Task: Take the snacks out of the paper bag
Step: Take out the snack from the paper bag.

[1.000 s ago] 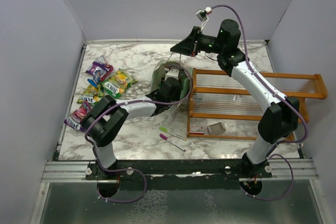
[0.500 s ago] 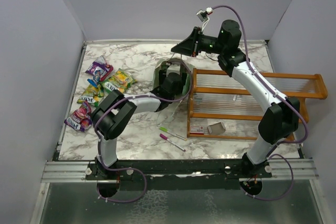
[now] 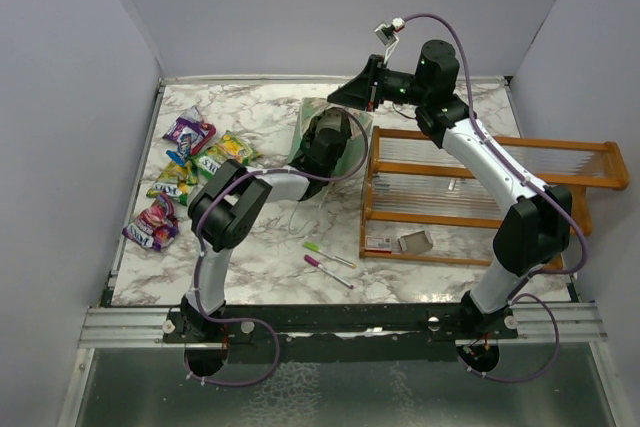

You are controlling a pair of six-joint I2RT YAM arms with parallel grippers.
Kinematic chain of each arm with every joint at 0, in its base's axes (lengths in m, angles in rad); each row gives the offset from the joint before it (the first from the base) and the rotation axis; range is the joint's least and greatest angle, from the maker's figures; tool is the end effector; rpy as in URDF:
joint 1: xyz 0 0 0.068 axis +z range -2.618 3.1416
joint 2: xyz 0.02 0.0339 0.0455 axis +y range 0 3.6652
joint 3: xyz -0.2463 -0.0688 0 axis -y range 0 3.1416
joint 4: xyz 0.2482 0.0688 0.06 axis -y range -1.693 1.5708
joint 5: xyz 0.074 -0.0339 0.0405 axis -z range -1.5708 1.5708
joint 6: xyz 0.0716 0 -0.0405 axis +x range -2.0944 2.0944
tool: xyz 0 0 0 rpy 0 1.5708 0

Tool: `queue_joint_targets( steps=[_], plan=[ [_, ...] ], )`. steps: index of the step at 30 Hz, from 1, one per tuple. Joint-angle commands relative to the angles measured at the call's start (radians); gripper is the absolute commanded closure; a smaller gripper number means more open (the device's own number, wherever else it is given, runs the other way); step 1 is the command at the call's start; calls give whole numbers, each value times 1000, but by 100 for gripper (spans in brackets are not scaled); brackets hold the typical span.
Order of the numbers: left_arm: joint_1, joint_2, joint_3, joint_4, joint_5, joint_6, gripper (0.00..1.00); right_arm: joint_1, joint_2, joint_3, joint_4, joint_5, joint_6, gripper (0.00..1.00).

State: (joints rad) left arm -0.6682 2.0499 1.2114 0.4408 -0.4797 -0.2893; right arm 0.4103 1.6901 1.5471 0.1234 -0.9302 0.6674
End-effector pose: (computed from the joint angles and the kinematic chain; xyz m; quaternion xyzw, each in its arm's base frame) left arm 0.3901 -0.2658 0.1344 0.0232 0.8193 -0.0721 0.5683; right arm 0.3625 0.2203 0.3798 -0.2296 0.6732 0.5960 0.3728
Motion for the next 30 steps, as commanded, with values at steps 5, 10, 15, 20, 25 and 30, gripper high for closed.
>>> queue_joint_targets(
  steps=[5, 10, 15, 20, 25, 30],
  plan=[
    [38, -81, -52, 19, 38, 97, 93, 4, -59, 13, 22, -17, -7, 99],
    [44, -179, -127, 20, 32, 111, 100, 4, -60, 18, 0, -8, -32, 99],
    [43, -305, -254, 19, 37, 91, 100, 4, -61, 17, -12, 8, -52, 99],
    [33, -377, -303, 31, 143, 81, 100, 5, -48, 22, -3, -1, -47, 99],
    [19, -378, -279, 36, 189, 11, 70, 5, -50, 19, 10, -18, -41, 99],
    [1, -360, -224, 14, 167, -42, 33, 5, -53, 9, 14, -21, -37, 99]
  ],
)
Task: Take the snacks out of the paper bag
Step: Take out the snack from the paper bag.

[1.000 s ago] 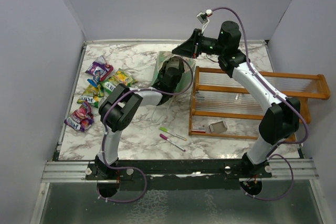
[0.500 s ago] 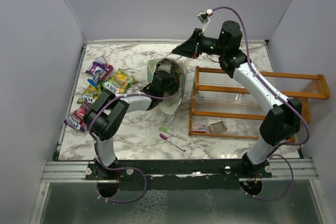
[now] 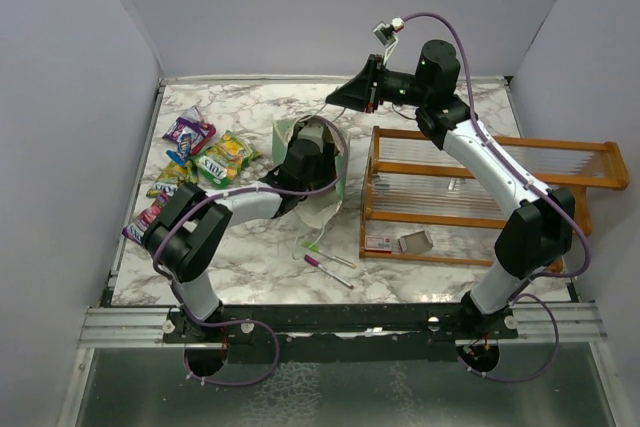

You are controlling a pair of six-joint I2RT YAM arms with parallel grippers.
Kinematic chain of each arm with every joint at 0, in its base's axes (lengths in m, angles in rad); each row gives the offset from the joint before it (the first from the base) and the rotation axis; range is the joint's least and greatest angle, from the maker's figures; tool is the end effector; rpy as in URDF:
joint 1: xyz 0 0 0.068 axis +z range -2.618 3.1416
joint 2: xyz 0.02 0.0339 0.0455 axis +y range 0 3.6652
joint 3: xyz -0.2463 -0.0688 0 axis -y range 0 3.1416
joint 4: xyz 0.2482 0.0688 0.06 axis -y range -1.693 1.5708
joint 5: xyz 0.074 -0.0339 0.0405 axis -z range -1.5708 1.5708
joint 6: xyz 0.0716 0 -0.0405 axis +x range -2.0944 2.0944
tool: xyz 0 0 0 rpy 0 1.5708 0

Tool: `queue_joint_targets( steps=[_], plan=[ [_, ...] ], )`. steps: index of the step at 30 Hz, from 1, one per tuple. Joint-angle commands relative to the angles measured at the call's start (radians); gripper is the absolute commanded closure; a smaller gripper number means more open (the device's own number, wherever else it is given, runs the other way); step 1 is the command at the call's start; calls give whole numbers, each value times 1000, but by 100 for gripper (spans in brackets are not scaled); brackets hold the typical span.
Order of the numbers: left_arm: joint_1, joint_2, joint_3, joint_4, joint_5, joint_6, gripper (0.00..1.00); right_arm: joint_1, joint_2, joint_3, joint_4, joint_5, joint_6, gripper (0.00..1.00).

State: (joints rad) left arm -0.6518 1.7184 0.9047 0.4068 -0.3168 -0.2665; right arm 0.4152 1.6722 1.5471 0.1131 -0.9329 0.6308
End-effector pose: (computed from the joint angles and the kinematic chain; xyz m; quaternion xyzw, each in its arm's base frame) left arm 0.3321 -0.2254 0.1617 0.0728 0.8263 -0.1224 0.5450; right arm 0.3568 0.2202 0.3857 -0.2459 0.6657 0.5907 0.3841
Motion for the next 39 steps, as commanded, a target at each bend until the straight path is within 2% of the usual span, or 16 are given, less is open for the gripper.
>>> queue_joint_targets(
  steps=[1, 7, 16, 18, 21, 24, 28, 32, 34, 36, 39],
  plan=[
    [-15, 0, 113, 14, -24, -88, 33, 0, -34, 4, 35, -21, 6, 99],
    [-24, 75, 206, -31, -161, -148, 31, 4, -32, -5, 57, -35, 30, 99],
    [-24, 139, 256, -40, -227, -191, 31, 7, -37, -7, 61, -37, 34, 99],
    [-25, 133, 257, -44, -195, -186, 32, 7, -37, -8, 61, -38, 34, 99],
    [-25, 86, 228, -30, -63, -168, 36, 7, -44, -15, 45, -22, 17, 99],
    [-22, -7, 143, -7, 34, -172, 37, 7, -47, -8, 24, -10, -2, 99],
    [-22, -123, 35, -11, 89, -167, 40, 7, -48, 3, 0, 19, -21, 99],
    [-22, -187, -1, -73, 96, -180, 47, 7, -42, 12, -17, 35, -34, 99],
    [-22, -202, 2, -131, 87, -197, 56, 6, -46, 15, -42, 69, -54, 99],
    [-22, -206, 8, -185, 62, -227, 55, 7, -53, 10, -60, 113, -71, 99],
    [-20, -180, 63, -297, 13, -289, 47, 7, -41, 9, -57, 99, -76, 99]
  ],
)
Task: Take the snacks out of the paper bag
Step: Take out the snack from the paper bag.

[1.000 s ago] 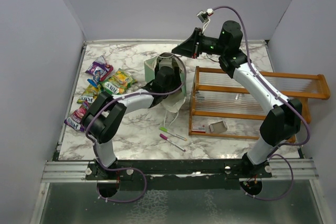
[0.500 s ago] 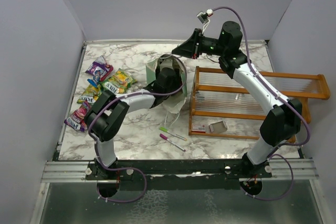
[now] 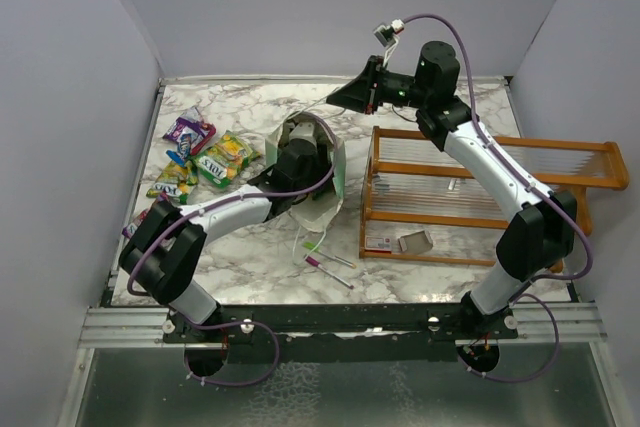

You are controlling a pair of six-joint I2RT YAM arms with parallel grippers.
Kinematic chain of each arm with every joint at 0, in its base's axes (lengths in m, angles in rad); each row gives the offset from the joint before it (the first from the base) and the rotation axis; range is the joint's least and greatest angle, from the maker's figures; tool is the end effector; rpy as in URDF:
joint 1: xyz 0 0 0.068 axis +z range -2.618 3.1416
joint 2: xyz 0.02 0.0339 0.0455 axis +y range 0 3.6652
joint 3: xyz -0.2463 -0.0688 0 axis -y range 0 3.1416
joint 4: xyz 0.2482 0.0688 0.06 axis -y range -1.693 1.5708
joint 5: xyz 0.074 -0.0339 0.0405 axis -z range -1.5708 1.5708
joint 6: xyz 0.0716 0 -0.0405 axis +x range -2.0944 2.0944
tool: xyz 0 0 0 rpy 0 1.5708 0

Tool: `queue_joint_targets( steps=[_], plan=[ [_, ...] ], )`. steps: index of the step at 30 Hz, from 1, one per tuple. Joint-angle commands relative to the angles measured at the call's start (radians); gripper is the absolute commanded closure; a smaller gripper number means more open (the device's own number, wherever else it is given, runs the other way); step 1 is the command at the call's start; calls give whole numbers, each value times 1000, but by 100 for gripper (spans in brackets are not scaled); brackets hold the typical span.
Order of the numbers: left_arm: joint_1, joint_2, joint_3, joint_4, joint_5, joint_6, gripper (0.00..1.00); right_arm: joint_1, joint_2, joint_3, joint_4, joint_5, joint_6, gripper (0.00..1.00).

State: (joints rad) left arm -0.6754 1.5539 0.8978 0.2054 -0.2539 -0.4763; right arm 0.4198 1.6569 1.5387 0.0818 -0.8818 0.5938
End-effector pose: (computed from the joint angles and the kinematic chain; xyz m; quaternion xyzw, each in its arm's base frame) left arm 0.3063 -0.2224 0.1935 0.0166 0.8429 -0.1970 0.5004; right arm 0.3557 0.2193 0.3849 -0.2385 0.6743 0.5733 0.3997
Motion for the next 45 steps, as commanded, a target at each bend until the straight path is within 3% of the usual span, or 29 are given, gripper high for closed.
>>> queue_joint_targets(
  steps=[1, 5, 11, 15, 20, 29, 33, 36, 39, 45],
  plan=[
    [4, -3, 93, -118, -36, -78, 47, 2, -17, 20, -28, 37, -38, 99],
    [-3, 12, 99, -50, 50, -15, 59, 21, 14, 24, 0, -12, 0, 99],
    [-6, 28, 26, 67, 90, 43, 73, 36, 14, 38, 42, 30, 42, 99],
    [-15, 37, -1, 67, 84, 72, 68, 36, 24, 94, 43, 37, 42, 99],
    [-23, -17, -70, 123, 76, 120, 52, 36, 13, 133, 16, 67, 25, 99],
    [-31, -53, -92, 128, 141, 190, 49, 36, 32, 131, 18, 35, 35, 99],
    [-31, -132, -42, 69, 174, 136, 48, 36, 33, 103, 1, -4, 10, 99],
    [-32, -168, -39, 96, 246, 37, 41, 36, 26, 92, -33, 2, -14, 99],
    [-33, -151, -48, 137, 294, -39, 36, 36, 20, 94, -35, 3, -14, 99],
    [-32, -73, -22, 202, 408, -46, 33, 35, 7, 112, -48, 8, -18, 99]
  ],
)
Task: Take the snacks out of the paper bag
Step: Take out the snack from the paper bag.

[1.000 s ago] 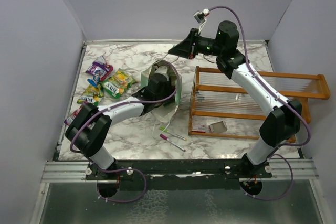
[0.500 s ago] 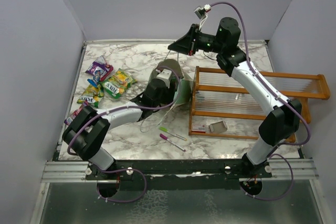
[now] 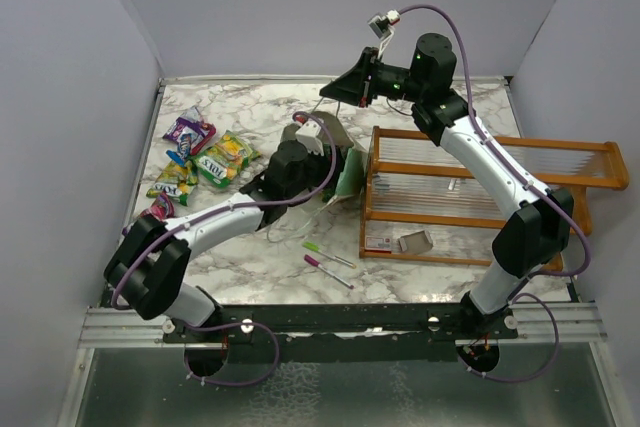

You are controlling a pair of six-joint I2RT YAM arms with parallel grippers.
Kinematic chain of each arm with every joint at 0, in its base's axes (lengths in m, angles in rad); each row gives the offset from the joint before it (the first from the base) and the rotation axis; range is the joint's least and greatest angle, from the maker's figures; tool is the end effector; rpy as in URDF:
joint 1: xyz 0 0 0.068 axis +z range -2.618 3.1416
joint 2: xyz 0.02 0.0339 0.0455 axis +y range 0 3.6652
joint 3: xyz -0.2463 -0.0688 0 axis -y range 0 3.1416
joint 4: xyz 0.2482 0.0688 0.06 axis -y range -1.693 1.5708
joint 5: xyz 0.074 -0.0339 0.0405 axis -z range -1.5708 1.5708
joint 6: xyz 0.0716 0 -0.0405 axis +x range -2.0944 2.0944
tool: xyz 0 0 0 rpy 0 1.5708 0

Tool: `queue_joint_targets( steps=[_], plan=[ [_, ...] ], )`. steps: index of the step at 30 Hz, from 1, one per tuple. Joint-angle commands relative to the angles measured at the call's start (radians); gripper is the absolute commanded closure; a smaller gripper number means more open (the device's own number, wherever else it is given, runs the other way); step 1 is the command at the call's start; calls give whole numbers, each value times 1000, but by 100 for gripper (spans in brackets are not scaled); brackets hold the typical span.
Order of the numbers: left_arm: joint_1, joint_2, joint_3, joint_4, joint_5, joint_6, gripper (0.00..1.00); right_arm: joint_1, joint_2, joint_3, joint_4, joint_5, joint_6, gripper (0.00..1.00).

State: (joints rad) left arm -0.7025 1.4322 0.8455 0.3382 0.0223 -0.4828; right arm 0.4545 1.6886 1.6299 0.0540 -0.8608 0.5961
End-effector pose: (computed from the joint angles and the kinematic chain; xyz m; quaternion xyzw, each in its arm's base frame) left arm 0.2791 -0.2383 0.2342 0.0933 0.7837 -0.3502 0.5044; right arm 0.3543 0.2336 0.4029 -0.2480 0.6633 0.5773 0.4064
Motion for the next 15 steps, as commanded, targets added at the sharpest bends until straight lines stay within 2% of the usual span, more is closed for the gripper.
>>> queue_joint_targets(
  steps=[1, 6, 12, 15],
  plan=[
    [-5, 60, 29, 88, 158, -38, 33, 1, -26, 21, -23, -11, -22, 99],
    [-7, 119, 10, 165, 247, -25, 29, 1, -17, 24, -25, -20, -19, 99],
    [-7, 241, 60, 56, 148, 11, 31, 1, -21, 21, -9, -26, -7, 99],
    [-7, 283, 79, 11, 109, 38, 39, 1, -24, 22, -8, -31, -4, 99]
  ],
)
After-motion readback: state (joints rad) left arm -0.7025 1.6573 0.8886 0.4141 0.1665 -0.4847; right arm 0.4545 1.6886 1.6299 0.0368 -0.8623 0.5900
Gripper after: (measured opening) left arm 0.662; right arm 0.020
